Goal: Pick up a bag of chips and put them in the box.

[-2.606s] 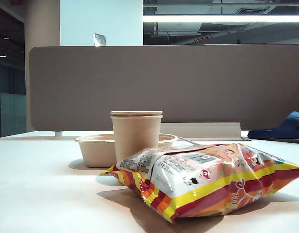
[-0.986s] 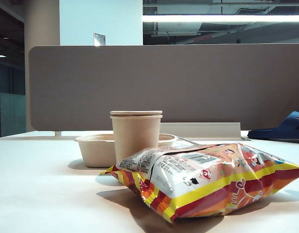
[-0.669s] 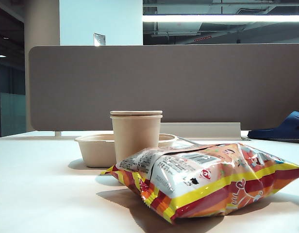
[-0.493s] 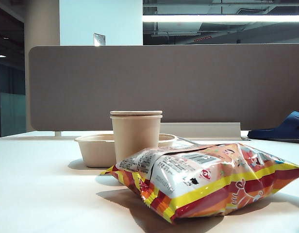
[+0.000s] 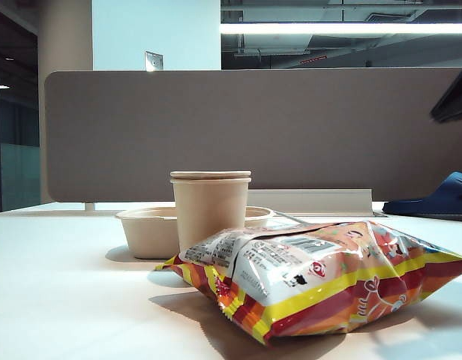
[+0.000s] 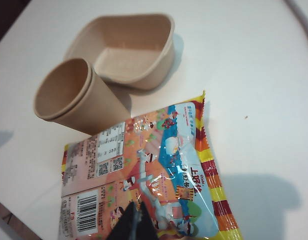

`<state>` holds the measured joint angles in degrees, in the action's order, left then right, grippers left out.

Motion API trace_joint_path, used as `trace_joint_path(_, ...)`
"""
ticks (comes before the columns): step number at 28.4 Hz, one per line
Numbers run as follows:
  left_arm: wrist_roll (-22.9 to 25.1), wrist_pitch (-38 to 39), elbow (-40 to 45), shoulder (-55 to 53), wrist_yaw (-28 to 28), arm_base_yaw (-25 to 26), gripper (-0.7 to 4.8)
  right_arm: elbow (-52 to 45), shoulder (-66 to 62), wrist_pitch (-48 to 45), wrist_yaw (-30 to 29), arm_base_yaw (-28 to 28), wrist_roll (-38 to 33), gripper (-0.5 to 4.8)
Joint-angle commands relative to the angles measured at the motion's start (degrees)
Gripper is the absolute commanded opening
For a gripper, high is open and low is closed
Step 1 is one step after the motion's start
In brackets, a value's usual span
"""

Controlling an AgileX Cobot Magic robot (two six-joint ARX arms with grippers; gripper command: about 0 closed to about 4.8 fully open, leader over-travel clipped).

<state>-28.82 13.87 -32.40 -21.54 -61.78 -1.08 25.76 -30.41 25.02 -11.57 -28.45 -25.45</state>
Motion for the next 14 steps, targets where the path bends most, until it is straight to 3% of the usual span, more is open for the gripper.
trace_joint_path(1, 3.61, 2.75, -0.37, -2.14, 0.76, -2.19, 0.17, 2.23, -5.11, -0.57, 0.13, -0.66, -0.04, -0.06)
trace_joint_path(5, 9.01, 8.59, -0.37, -5.40, 7.15, -7.23, 0.17, 4.61, -11.47, 0.09, 0.20, -0.61, -0.04, -0.06)
trace_joint_path(9, 16.20, 14.03, -0.37, -8.87, 19.34, -15.52, 0.18, 5.73, -16.00, 0.09, 0.33, -0.59, -0.07, -0.06)
trace_joint_path(14, 19.21, 12.39, -0.37, -14.29, 32.68, -28.35, 0.21, 5.77, -19.71, 0.09, 0.35, -0.48, -0.07, -0.05)
